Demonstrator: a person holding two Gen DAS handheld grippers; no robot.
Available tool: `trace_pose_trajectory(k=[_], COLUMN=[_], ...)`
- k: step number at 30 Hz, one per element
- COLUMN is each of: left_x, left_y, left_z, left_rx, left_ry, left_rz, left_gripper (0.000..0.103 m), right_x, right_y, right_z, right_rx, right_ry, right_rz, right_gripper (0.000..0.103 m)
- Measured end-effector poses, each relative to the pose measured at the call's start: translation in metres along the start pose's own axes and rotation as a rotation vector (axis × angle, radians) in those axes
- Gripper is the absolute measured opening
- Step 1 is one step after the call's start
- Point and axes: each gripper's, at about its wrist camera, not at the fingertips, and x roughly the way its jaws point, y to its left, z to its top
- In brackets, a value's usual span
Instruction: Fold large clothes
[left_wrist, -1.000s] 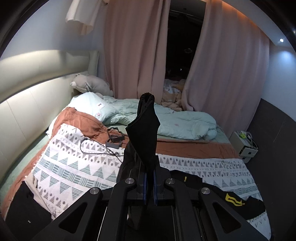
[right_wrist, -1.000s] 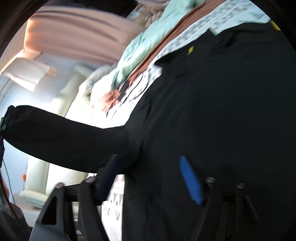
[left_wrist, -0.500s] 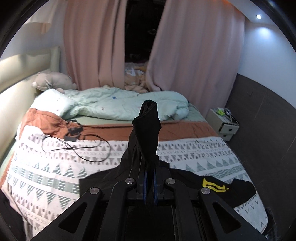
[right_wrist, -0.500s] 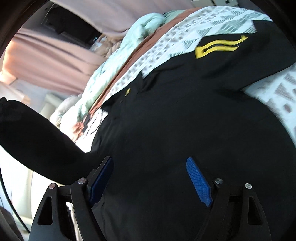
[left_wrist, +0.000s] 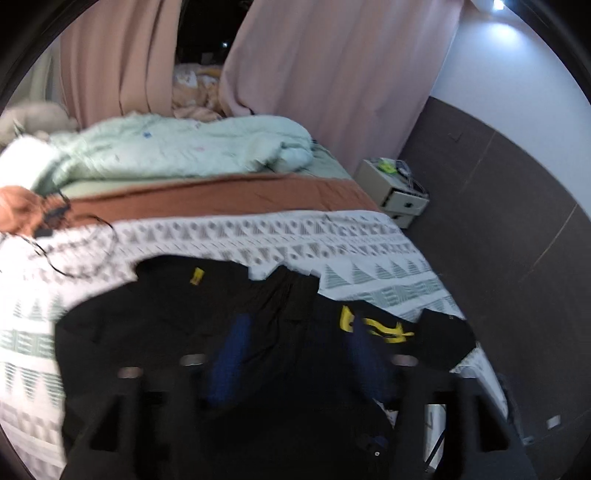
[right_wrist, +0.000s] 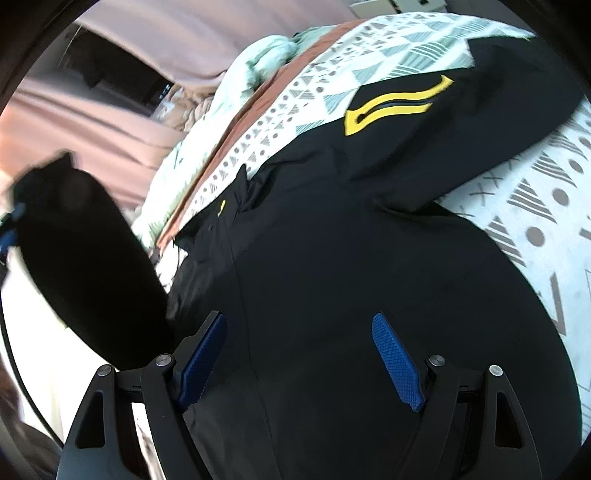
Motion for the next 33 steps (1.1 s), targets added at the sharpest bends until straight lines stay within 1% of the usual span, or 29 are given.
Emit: trace_pose_trajectory(k=[1,2,3,4,9,12,16,20,21,23,24,25,27,30,31,32,33], left_x=[0.006,0.012,0.015,0.017,0.002,-0.021,-0.051,-0.068,-0.071,-0.077,-0.080,-0.080,-0.082,-0.087,-0.088,-0.088,-0.089], left_y=[0.001,0.003,0.005,0.008,0.029,0.050,0.087,0.132,0.145,0.169,0.179,0.188,0.208,0.230,0.237,0.245,0.251], left_z=[-0.008,-0.016,-0.025,-0.033,-0.076,-0.100,-0.132,-0.157,-0.162,-0.172,-0.177,-0.179,-0.185,-0.194,-0.198,-0.203,-0.208], left_rx=[-0.014,-0.030,-0.051,-0.074,-0.147,-0.189,-0.263,-0.369,-0.399,-0.456,-0.476,-0.493,-0.526,-0.543,-0.556,-0.587,-0.619], left_ry=[-0.001,0.008,0.016,0.015,-0.042,-0.083,-0.134,-0.141,-0.148,-0.160,-0.159,-0.157,-0.154,-0.164,-0.161,-0.158,-0.154], left_rz=[-0.040,-0.074,-0.085,-0.080,0.003,0.064,0.147,0.217,0.229,0.277,0.296,0.304,0.312,0.343,0.347,0.336,0.322], left_gripper=[0.087,0.087,0.087,0.087,0.087,0.087,0.087,0.087,0.085,0.075,0.067,0.063,0.058,0.057,0.057,0.057,0.051], right_x=[-0.005,-0.008,-0.011,-0.012,-0.005,-0.003,-0.004,0.005,0.007,0.010,0.012,0.014,0.018,0.026,0.029,0.033,0.036], right_y=[-0.003,-0.006,-0.010,-0.013,-0.027,-0.027,-0.024,-0.022,-0.021,-0.021,-0.019,-0.018,-0.014,-0.008,-0.006,-0.004,-0.002], right_z=[0.002,0.004,0.006,0.007,0.011,0.011,0.006,0.005,0.004,0.003,0.003,0.002,0.002,0.001,0.000,0.000,-0.001], right_rx=[0.010,0.017,0.027,0.037,0.084,0.089,0.110,0.117,0.118,0.115,0.110,0.104,0.090,0.063,0.053,0.041,0.032], right_ry=[-0.015,-0.026,-0.040,-0.048,-0.040,-0.040,-0.072,-0.070,-0.074,-0.084,-0.088,-0.090,-0.095,-0.106,-0.110,-0.113,-0.115], right_rz=[0.000,-0.003,-0.010,-0.016,-0.029,-0.022,-0.013,0.018,0.012,0.006,0.008,0.009,0.011,-0.019,-0.033,-0.051,-0.067], right_gripper=[0.081,0.081,0.081,0.081,0.081,0.081,0.081,0.081,0.081,0.081,0.081,0.080,0.078,0.075,0.073,0.070,0.070])
